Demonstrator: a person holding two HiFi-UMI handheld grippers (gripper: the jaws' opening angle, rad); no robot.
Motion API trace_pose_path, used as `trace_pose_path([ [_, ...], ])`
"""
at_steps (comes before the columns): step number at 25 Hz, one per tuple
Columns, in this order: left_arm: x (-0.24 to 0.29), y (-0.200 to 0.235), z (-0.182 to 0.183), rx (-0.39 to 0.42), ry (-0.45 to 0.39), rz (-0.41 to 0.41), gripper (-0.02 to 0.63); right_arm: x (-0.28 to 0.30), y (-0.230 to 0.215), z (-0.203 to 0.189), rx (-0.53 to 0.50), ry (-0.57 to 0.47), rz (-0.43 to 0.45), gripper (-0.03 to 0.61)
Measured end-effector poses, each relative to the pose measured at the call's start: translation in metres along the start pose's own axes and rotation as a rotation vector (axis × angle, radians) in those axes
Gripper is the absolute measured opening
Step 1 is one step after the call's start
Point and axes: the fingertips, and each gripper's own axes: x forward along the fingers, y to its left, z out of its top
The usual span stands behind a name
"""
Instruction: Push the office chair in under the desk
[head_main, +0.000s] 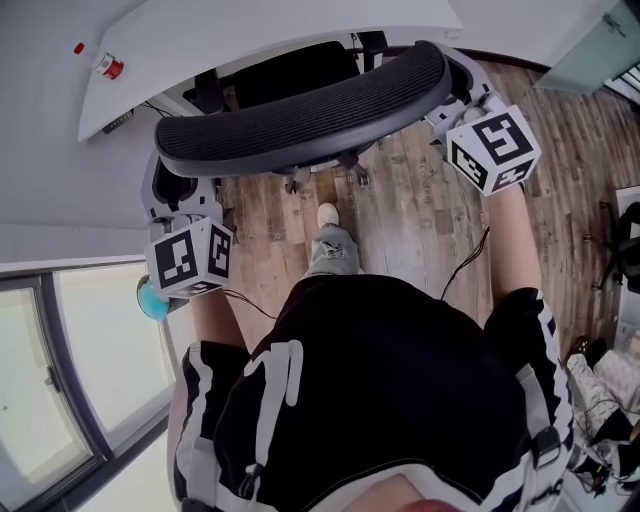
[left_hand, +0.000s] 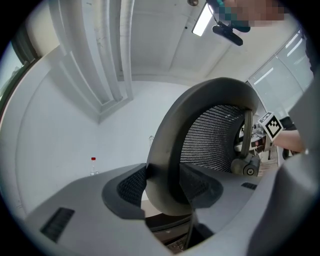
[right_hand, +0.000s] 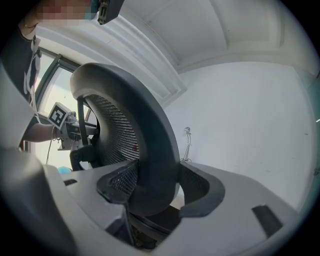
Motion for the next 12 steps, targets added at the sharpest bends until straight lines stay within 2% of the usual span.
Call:
trace_pose_path([
  [12, 0.014, 0.007, -0.001, -0.016, -0.003, 0.002, 0.209, 0.011, -0.006, 0.0, 0.006, -0.009, -0.001, 0.258],
])
